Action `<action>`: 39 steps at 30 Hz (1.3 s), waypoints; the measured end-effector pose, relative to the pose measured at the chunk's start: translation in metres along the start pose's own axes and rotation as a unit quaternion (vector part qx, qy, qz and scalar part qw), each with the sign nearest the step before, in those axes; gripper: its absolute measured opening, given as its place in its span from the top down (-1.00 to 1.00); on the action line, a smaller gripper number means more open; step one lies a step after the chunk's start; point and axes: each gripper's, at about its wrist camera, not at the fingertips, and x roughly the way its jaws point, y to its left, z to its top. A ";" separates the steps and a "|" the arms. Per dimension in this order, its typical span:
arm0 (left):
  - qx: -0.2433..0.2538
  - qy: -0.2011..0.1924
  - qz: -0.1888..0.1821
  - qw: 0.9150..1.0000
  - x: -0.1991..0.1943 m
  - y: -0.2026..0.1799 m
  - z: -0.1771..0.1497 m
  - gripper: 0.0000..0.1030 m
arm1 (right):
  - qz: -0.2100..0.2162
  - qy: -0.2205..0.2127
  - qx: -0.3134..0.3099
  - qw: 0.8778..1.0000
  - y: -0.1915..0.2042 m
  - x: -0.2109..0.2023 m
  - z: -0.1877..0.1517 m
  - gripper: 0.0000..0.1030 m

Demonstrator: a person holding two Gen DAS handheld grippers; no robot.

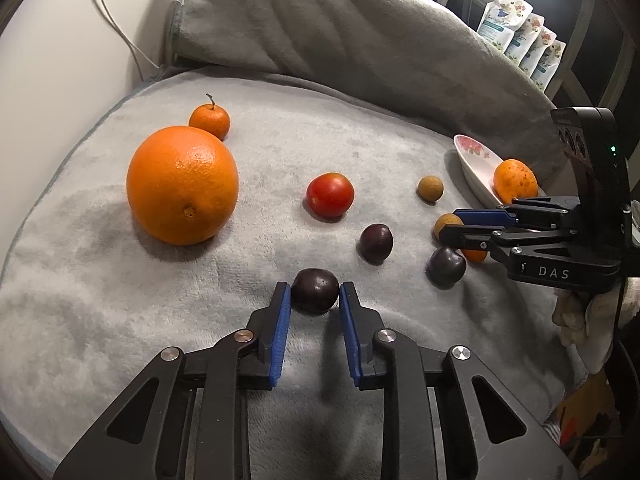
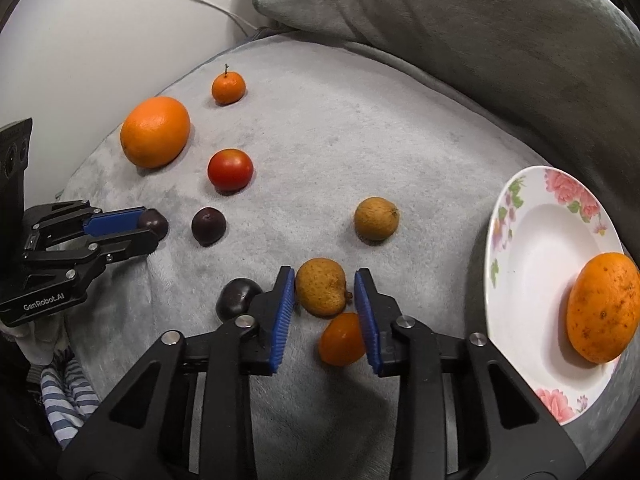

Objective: Organize fruits
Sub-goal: 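Grasp the dark plum with the left tool while the right tool grasps the brown fruit, then carry both fruits over the plate and open both tools to release them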

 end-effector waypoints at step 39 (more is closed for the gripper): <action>0.023 -0.047 -0.082 0.995 -0.021 -0.050 0.040 0.58 | -0.024 -0.132 0.132 0.982 -0.055 -0.100 -0.043 0.42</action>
